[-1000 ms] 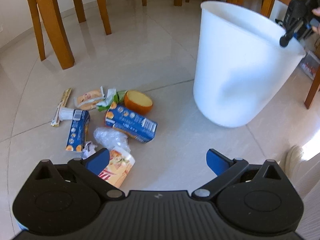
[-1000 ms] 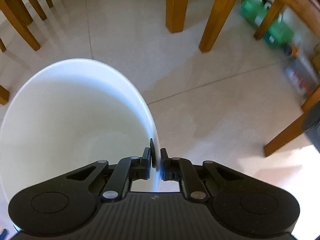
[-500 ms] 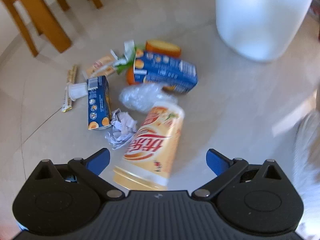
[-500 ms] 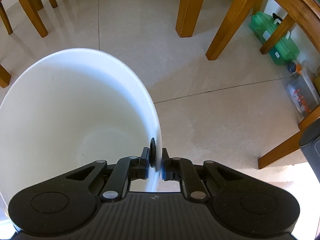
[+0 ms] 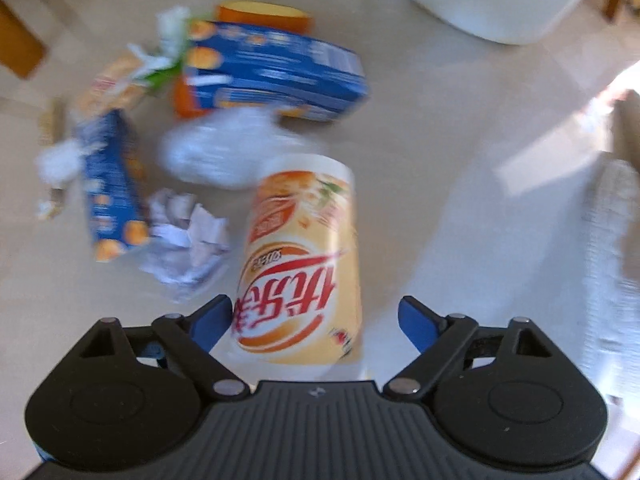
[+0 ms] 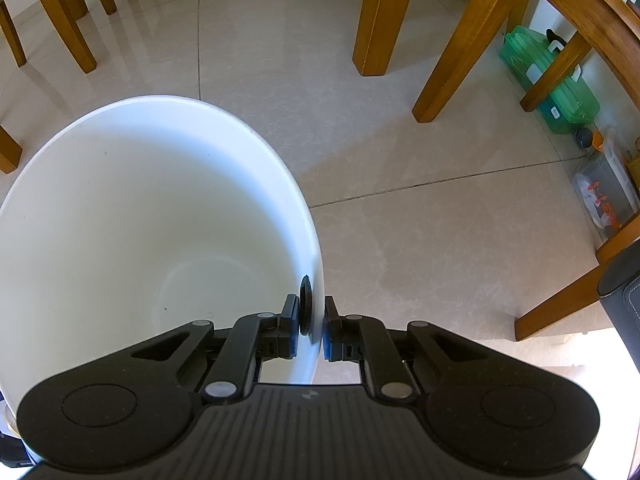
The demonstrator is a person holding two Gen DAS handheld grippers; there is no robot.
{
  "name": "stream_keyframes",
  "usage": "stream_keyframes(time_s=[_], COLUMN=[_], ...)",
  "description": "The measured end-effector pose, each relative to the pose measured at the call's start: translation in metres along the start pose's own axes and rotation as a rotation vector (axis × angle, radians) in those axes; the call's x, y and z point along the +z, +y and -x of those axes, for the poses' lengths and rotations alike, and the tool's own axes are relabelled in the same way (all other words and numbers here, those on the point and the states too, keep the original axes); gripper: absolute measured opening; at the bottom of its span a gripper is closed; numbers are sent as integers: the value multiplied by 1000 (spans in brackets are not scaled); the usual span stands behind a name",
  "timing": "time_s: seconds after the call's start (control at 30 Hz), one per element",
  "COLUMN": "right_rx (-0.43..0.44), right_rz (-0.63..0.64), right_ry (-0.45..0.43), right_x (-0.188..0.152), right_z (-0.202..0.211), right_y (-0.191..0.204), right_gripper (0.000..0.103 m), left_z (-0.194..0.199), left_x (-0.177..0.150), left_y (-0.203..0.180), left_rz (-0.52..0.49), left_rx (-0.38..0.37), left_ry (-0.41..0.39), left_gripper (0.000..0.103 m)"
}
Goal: Collect trash
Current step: 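Grasp the cream printed cup with the left gripper while the right gripper holds the bin, then carry the cup over the bin and open the left gripper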
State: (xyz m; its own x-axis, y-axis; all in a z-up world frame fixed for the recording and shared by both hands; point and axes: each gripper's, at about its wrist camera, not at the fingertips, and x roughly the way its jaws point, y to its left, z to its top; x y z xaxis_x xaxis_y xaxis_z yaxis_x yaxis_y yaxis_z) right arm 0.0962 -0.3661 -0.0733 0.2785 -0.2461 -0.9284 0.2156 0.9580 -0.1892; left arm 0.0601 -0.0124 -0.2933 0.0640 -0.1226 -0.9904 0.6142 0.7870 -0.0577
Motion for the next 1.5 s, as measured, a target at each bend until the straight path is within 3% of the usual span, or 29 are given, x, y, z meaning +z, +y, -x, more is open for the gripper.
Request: stream_keyframes(time_s=[0.07, 0.37, 0.47, 0.57, 0.93, 1.23, 1.5], right_rx=[0, -2, -3, -5, -12, -18, -20], right_rz=[0, 7, 4, 9, 22, 27, 18], right_ry=[0, -4, -2, -5, -11, -14, -21], right_x=[1, 1, 3, 3, 2, 2, 3], right_z=[0, 0, -1, -1, -1, -1, -2], right_y=[0, 2, 0, 0, 2, 4, 7], right_gripper=[14, 14, 14, 14, 14, 15, 15], left_z=[0, -16, -18, -21, 1, 68, 178], left_x=[1, 12, 11, 10, 3, 17, 80], left_y=[-4, 3, 3, 4, -3, -18, -52], left_rz=[-1, 137, 167, 190, 204, 185, 113], left_rx=[-46, -47, -48, -53, -39, -79, -120], left_ry=[2, 13, 21, 34, -4, -51, -173], left_gripper=[87, 84, 80, 69, 69, 69, 69])
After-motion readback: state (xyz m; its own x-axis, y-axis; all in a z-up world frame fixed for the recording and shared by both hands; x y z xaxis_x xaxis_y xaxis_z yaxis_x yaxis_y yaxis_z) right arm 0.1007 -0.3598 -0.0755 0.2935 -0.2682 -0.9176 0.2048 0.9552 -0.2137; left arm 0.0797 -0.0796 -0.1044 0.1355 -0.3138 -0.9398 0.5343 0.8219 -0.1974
